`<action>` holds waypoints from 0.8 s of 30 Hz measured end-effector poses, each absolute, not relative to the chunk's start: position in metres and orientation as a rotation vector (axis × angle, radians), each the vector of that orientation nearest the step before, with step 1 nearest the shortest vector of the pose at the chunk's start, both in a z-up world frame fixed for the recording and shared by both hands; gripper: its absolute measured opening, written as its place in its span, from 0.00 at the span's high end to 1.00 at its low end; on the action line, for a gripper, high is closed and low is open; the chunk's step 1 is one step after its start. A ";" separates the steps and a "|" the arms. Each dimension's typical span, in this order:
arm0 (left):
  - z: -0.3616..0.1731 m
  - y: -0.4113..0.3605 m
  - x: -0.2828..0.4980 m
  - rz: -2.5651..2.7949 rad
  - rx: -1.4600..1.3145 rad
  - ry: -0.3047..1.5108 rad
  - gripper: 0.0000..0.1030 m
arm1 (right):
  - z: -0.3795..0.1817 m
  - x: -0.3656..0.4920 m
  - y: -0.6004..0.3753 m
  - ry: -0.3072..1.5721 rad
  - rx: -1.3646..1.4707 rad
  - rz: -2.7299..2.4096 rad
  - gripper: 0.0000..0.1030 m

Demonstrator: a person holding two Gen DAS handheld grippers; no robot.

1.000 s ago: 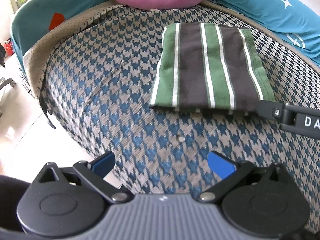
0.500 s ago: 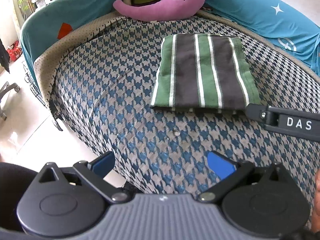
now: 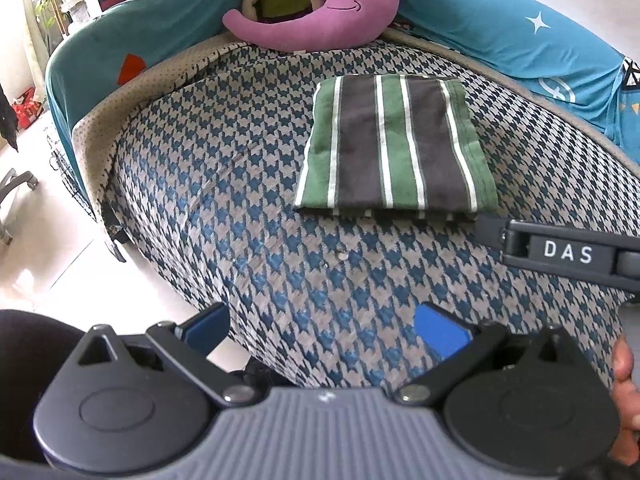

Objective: Fold clothes

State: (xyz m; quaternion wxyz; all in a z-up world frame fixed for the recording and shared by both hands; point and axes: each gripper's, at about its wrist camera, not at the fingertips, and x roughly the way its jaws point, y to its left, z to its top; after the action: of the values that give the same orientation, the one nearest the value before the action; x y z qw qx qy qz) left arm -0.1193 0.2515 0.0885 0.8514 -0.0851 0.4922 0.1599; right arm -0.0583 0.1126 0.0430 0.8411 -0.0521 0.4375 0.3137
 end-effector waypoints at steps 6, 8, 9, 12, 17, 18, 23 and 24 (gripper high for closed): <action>0.083 0.252 -0.124 0.335 -0.192 1.056 0.00 | 0.041 -0.058 0.113 0.937 -0.126 0.656 0.14; 0.080 0.252 -0.123 0.333 -0.193 1.064 0.00 | 0.041 -0.058 0.114 0.939 -0.130 0.654 0.14; 0.079 0.252 -0.123 0.332 -0.193 1.068 0.00 | 0.041 -0.058 0.114 0.940 -0.131 0.654 0.14; 0.076 0.252 -0.121 0.330 -0.194 1.078 0.00 | 0.040 -0.057 0.115 0.937 -0.140 0.651 0.14; 0.071 0.252 -0.118 0.324 -0.192 1.092 0.00 | 0.040 -0.057 0.118 0.930 -0.148 0.654 0.14; 0.069 0.252 -0.117 0.324 -0.193 1.094 0.00 | 0.040 -0.056 0.119 0.928 -0.149 0.653 0.14; 0.063 0.253 -0.113 0.324 -0.198 1.104 0.00 | 0.040 -0.055 0.120 0.924 -0.150 0.656 0.14; 0.062 0.253 -0.113 0.325 -0.199 1.105 0.00 | 0.040 -0.055 0.120 0.924 -0.151 0.656 0.14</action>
State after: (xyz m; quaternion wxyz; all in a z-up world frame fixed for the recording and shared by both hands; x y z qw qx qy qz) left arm -0.1127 0.2530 0.0623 0.8340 -0.0938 0.5217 0.1535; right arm -0.0546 0.1205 0.0400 0.8411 -0.0715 0.4370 0.3105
